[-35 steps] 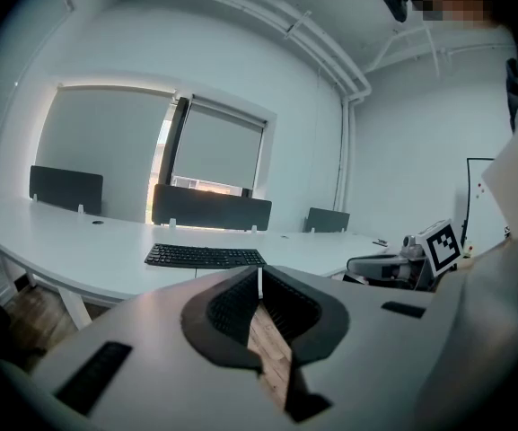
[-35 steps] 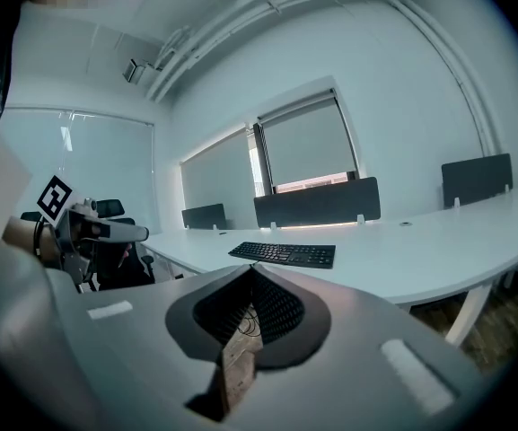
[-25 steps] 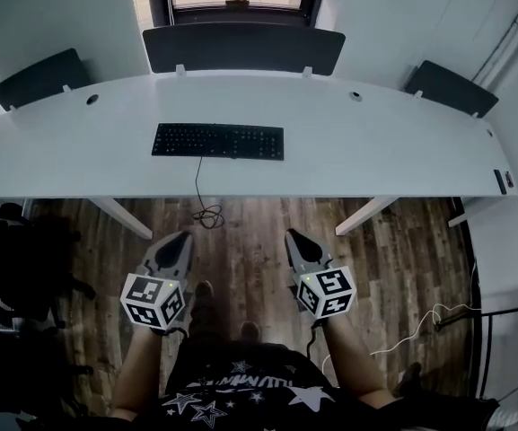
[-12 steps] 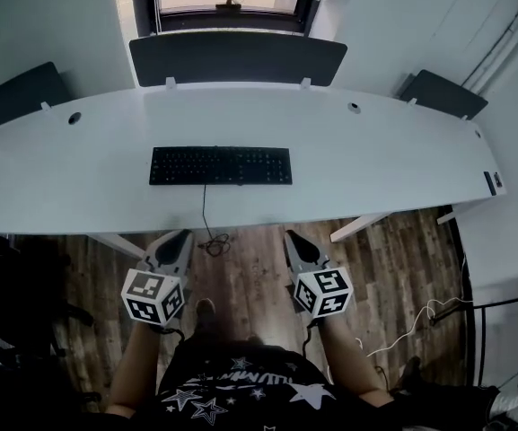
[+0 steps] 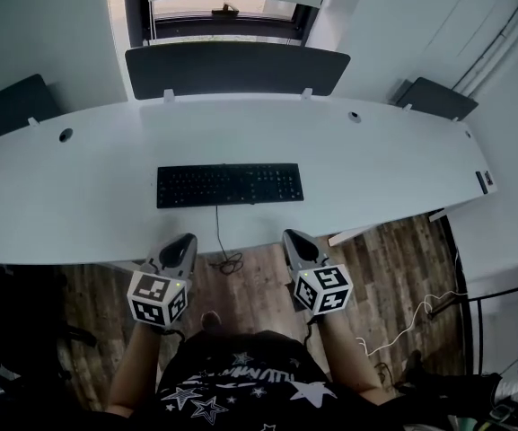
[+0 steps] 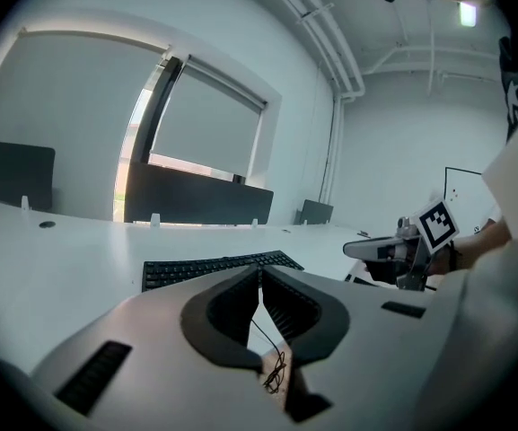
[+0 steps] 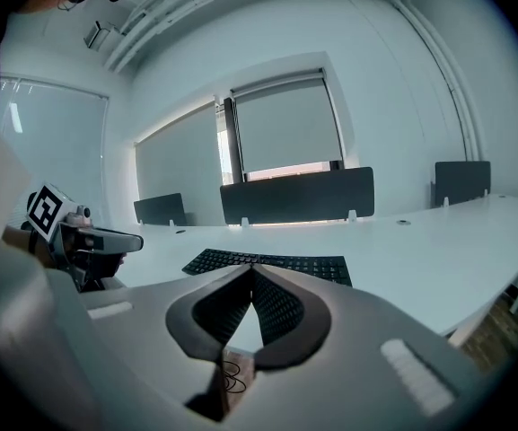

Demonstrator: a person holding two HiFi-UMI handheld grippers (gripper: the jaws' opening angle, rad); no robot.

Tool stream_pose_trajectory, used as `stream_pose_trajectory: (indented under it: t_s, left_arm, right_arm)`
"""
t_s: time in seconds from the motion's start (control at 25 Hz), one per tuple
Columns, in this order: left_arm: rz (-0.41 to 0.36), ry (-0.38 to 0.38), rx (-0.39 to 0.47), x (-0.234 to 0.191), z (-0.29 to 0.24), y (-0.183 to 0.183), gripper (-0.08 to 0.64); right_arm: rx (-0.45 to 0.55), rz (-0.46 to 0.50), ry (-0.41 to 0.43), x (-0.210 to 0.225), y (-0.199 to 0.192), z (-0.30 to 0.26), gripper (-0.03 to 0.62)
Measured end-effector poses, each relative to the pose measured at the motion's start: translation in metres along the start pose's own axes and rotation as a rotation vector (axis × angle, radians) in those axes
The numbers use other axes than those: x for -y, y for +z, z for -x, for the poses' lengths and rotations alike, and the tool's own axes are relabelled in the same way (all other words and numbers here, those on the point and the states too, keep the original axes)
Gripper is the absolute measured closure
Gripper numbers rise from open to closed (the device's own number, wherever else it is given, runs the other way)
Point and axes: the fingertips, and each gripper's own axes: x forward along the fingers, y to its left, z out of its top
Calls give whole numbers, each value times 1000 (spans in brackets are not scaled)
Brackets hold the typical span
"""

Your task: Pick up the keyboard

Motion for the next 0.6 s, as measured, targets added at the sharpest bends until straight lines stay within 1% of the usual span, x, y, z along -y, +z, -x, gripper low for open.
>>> stream_pose_trajectory:
  t_s: [0.08,0.12,0.28,0.4,0.52,0.6]
  left_arm:
    - [-30,-18,-17,-3,-4,-1,540]
    - [-32,-31,-22,-4,-6,-3,540]
    - [-2,-62,-36,-7,-14,-9,540]
    - [-2,-71,-48,-8,-21,-9,540]
    - [0,-63,-56,-11,-31,-9,540]
    - [8,-47,-61,-15,-38,-9,540]
  right_arm:
    - [3,13,-14,-3,2,-3,589]
    - [1,21,-25,-3,2,-3,589]
    - [-29,28,-58,3,-9,0,589]
    - [-46,17,-68,13,-12,-1,589]
    - [-67,17,-59,24,-15,-11,588]
    - [-87,30,-27,26,-17,-23,587]
